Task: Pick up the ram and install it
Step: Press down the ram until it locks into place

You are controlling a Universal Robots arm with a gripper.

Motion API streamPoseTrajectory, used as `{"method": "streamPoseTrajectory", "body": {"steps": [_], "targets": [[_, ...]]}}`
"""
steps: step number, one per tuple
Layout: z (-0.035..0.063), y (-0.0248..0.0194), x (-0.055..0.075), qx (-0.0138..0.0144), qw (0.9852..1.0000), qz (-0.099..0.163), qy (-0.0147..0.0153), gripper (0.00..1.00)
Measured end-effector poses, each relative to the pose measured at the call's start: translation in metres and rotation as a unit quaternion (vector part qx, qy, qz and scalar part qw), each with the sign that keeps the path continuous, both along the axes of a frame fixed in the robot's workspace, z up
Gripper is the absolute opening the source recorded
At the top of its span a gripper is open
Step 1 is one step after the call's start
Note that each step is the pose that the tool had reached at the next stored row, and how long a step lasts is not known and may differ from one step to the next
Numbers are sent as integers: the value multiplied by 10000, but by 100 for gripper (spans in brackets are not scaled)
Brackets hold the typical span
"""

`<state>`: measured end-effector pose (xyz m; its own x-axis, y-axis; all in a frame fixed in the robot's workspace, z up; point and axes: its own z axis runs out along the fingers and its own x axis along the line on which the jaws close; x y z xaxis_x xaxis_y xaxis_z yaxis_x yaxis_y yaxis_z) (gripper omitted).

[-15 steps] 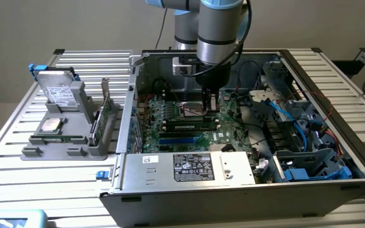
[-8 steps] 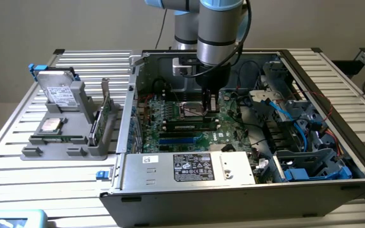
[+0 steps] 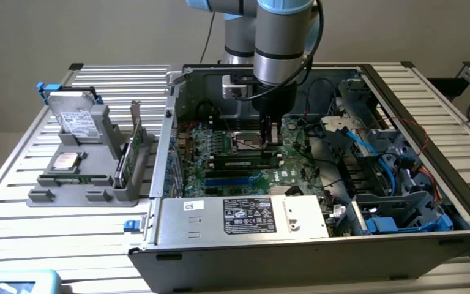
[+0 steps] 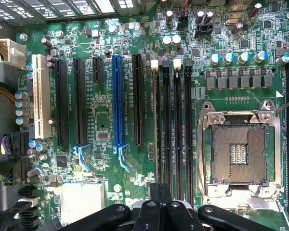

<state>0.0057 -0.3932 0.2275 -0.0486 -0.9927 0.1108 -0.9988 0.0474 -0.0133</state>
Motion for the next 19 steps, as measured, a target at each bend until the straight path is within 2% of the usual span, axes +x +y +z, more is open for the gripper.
{"method": "streamPoseTrajectory", "body": {"steps": [19], "targets": [[-23,0,0,2,10000,0,-1,11]]}}
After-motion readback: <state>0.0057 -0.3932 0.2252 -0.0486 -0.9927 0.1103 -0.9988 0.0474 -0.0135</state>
